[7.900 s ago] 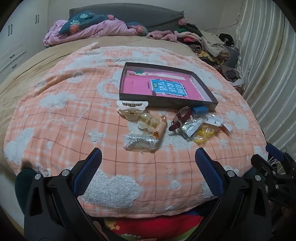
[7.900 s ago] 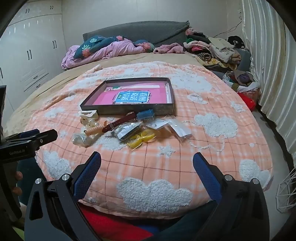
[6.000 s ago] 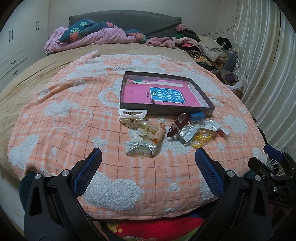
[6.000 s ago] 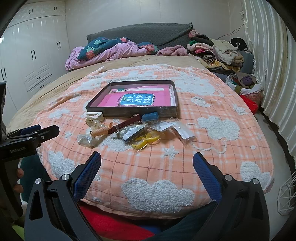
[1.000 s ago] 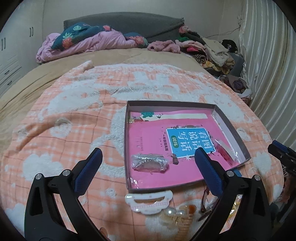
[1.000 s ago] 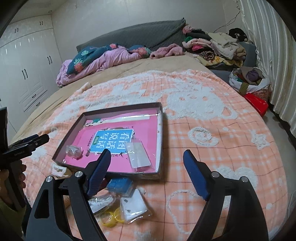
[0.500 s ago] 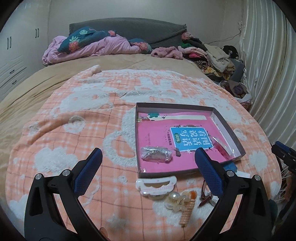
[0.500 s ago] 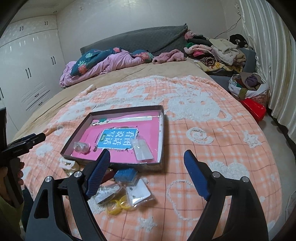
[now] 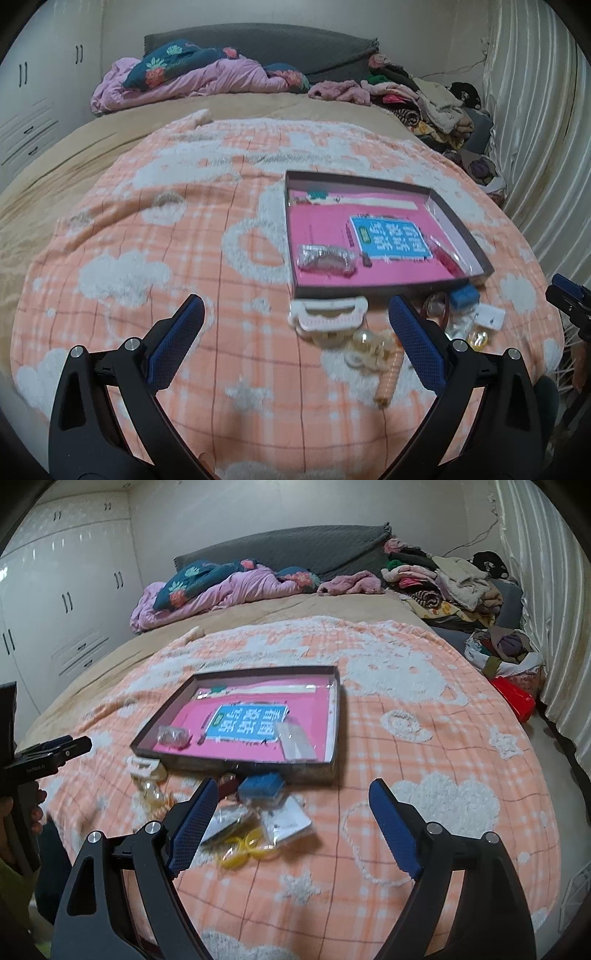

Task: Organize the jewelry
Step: 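Grasp the pearl hair clip with left tool while right tool grasps a clear earring bag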

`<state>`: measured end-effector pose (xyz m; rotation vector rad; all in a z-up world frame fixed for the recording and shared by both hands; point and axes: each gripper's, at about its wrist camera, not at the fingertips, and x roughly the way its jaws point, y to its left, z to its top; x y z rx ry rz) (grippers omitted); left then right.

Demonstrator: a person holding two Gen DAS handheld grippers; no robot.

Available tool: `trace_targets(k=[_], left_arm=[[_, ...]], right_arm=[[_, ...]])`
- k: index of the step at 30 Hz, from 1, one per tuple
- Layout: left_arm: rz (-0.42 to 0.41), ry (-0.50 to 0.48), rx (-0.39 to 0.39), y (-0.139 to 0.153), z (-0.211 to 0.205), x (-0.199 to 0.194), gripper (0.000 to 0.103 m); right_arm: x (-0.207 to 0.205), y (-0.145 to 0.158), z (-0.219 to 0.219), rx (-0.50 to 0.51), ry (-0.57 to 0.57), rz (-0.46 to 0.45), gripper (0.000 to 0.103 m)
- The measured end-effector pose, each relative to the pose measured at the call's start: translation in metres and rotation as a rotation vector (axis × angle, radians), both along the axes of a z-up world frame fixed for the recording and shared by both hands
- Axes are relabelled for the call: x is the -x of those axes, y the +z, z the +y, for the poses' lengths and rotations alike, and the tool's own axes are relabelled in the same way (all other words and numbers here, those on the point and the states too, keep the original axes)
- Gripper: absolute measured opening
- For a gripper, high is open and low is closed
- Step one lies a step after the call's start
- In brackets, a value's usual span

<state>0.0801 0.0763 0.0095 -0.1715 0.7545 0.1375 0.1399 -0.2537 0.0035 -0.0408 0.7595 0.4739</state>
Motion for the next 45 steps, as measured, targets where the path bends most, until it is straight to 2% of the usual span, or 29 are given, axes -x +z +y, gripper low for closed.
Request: trace_targets(k=[12,21,27,34,37,40,41,45], left_arm=[[0.088,-0.085,0.024,-0.032,-0.024,0.009,0.093],[0.141,-0.137,0.022,-0.053,-0.044,0.003,0.093],[0.164,-0.169,0.043,-0.065,-0.053,-0.008,0.088],[0.188,-0.157,0.074,-0.077,-0.051,-0.026,0.075],[0.196,-0.159,0.092,-0.081,-0.05,-0.031,0.073],[0.195,-0.166,0.09,-0.084,-0.053,-0.035,0.071],[0.193,-0.169,0.088,-0.084,-0.054,-0.036,0.07],[0.189,-0.182,0.086,-0.084,-0.059,-0.041,0.062]], right_arm=[[0.013,-0.031,0.01,0.078,0.056,0.048,0.083],[0.004,-0.056,0.015,0.104,0.073,0.071,0.083],[-0.012,-0.072,0.021,0.117,0.098,0.085,0.082],[-0.029,-0.084,0.03,0.105,0.126,0.096,0.082],[-0.034,-0.088,0.034,0.106,0.139,0.097,0.074],[-0.039,-0.091,0.036,0.096,0.144,0.094,0.059],[-0.039,-0.092,0.037,0.088,0.148,0.092,0.049],[-0.036,-0.09,0.034,0.061,0.149,0.073,0.042]])
